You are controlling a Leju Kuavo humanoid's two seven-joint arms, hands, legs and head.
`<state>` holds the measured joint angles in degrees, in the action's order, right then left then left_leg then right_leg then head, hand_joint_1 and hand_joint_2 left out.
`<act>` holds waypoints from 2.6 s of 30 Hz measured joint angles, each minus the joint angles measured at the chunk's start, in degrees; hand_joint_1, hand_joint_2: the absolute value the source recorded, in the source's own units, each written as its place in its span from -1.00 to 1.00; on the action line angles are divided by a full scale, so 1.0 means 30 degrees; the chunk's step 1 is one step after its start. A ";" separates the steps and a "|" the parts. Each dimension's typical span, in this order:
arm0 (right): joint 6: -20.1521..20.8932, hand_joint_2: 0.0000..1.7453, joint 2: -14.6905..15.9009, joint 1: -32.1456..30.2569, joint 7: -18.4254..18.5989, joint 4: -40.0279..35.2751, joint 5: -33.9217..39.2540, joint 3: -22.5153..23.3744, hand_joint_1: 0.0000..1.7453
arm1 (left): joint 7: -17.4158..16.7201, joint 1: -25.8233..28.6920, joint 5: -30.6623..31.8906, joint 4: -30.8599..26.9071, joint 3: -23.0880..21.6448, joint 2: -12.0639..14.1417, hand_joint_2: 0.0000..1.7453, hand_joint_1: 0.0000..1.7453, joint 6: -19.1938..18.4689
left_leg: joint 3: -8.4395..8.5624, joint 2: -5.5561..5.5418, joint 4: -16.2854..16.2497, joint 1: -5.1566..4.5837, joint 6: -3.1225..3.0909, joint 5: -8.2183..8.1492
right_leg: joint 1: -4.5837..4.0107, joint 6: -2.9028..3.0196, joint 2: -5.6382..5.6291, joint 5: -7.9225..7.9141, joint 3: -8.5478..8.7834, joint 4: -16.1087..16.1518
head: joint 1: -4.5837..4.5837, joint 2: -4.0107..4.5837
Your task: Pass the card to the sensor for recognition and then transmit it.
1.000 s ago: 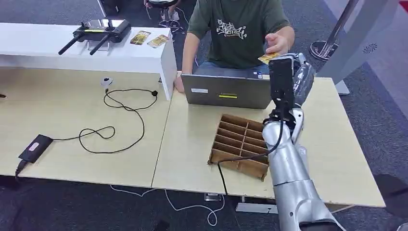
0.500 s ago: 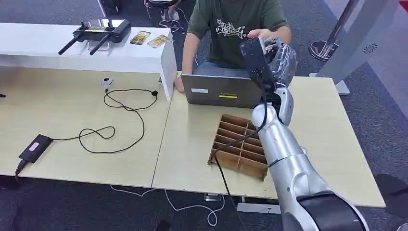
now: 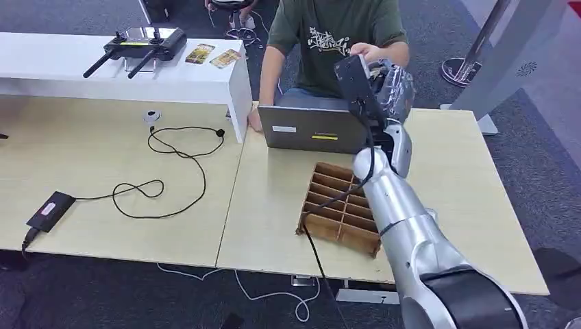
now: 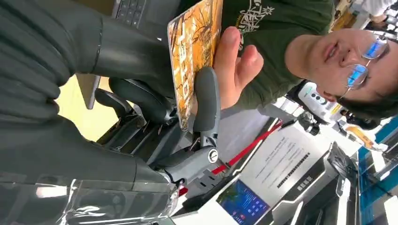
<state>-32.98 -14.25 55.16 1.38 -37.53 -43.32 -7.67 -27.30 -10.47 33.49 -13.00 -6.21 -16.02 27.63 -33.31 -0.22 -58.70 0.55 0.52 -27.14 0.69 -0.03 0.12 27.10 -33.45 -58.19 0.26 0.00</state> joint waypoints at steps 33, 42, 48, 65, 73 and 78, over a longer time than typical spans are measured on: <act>-0.0015 1.00 -0.0161 -0.2724 -0.3386 -0.3317 0.1508 0.0008 -1.00 | 0.0058 0.0009 0.1122 0.0007 -0.0568 0.0015 -1.00 -1.00 0.0000 | 0.0001 0.0000 -0.0001 0.0003 0.0001 -0.0001 | -0.0002 0.0000 -0.0001 0.0002 -0.0008 0.0004 | 0.0000 0.0000; -0.0844 1.00 0.0029 -0.7970 -0.4815 -0.9823 0.2179 -0.0765 -1.00 | 0.0466 0.0127 0.0736 0.0007 -0.0568 0.0153 -1.00 -1.00 -0.0007 | -0.0003 0.0000 0.0000 0.0004 0.0004 -0.0012 | -0.0003 -0.0001 -0.0004 0.0012 -0.0014 0.0014 | -0.0001 0.0000; -0.1531 1.00 0.0160 -1.1456 -0.5932 -1.3280 0.3635 -0.1085 -1.00 | 0.0567 0.0180 0.0417 0.0007 -0.0446 0.0240 -1.00 -1.00 -0.0007 | -0.0009 -0.0001 0.0002 0.0004 0.0001 -0.0015 | -0.0004 0.0001 -0.0001 0.0017 -0.0016 0.0017 | 0.0000 0.0000; -0.2142 1.00 0.0488 -1.7076 -1.0360 -1.7593 0.5319 -0.0263 -1.00 | 0.0699 0.0419 0.0888 0.0007 -0.0372 0.0321 -1.00 -1.00 -0.0007 | -0.0012 0.0000 0.0003 0.0004 0.0000 -0.0016 | -0.0004 0.0002 0.0001 0.0018 -0.0019 0.0020 | 0.0007 0.0000; -0.2142 1.00 0.0488 -1.7866 -1.0810 -1.7958 0.6425 0.0436 -1.00 | 0.0634 0.0419 0.1108 0.0007 -0.0364 0.0313 -1.00 -1.00 -0.0007 | -0.0014 0.0005 0.0003 0.0004 -0.0001 -0.0016 | -0.0003 0.0002 -0.0007 0.0017 -0.0021 0.0020 | 0.0007 0.0000; -0.2142 1.00 0.0452 -1.7970 -1.2270 -1.8009 0.7025 0.1026 -1.00 | 0.0634 0.0417 0.1391 0.0007 -0.0357 0.0306 -1.00 -1.00 0.0000 | -0.0012 0.0004 0.0002 0.0003 0.0000 -0.0015 | -0.0003 0.0003 -0.0002 0.0015 -0.0020 0.0020 | 0.0001 0.0000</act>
<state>-39.41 -12.90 1.25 -35.43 -91.56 -22.25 -4.59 -25.40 -9.22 37.66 -12.98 -7.28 -15.10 27.63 -33.34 -0.21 -58.69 0.55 0.52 -27.18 0.68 -0.02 0.12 27.15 -33.51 -58.13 0.26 0.00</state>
